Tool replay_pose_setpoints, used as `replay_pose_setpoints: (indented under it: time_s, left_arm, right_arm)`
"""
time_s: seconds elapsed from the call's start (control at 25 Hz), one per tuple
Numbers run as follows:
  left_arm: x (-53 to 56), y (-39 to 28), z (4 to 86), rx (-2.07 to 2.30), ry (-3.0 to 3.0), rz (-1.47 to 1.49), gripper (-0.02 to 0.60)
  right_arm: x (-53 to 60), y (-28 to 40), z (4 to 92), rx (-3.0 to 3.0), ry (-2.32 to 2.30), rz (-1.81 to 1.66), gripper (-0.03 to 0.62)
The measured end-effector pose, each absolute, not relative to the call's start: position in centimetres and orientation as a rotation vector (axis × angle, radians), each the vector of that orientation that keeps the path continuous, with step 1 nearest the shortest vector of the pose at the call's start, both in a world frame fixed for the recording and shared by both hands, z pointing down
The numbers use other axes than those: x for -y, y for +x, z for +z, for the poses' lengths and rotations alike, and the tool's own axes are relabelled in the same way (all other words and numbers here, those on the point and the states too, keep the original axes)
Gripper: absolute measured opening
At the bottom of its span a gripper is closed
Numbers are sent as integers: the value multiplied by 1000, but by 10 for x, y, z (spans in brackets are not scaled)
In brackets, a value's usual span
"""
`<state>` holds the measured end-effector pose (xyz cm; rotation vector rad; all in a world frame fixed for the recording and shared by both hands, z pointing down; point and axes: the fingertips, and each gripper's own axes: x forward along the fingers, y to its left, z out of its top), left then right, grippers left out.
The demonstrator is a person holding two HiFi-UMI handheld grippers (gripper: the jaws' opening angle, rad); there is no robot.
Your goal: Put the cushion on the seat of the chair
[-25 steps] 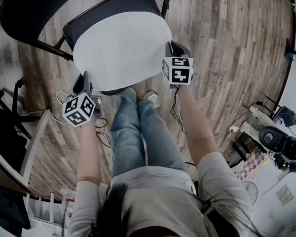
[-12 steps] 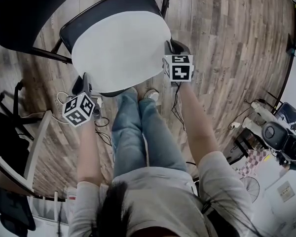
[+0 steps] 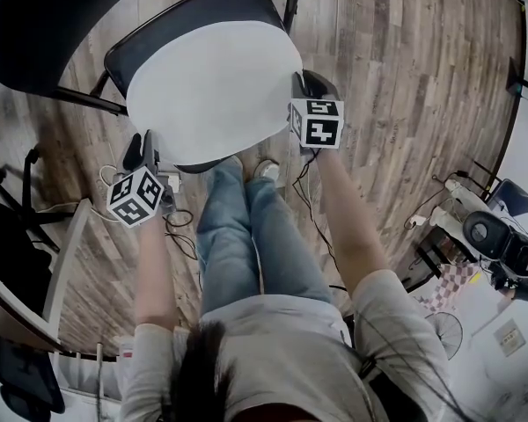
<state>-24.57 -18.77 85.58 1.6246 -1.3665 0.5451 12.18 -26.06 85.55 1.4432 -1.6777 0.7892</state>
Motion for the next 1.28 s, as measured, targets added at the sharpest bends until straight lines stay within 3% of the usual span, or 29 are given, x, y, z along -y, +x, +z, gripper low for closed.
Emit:
replay_pose_setpoints:
  time_s: [0.2, 0.32, 0.44, 1.28]
  left_arm:
    - [199, -253, 836, 1431, 1669, 554, 107]
    - [202, -250, 819, 1454, 1706, 548, 29]
    - [203, -245, 802, 1466, 1736, 526, 15]
    - [174, -199, 645, 1587, 1987, 427, 12]
  right_arm:
    - [268, 118, 832, 1723, 1508, 779, 35]
    - [269, 104, 817, 1790, 1482, 774, 21]
    - [269, 89, 802, 1842, 1459, 756, 17]
    - [227, 65, 645, 2147, 1476, 567, 17]
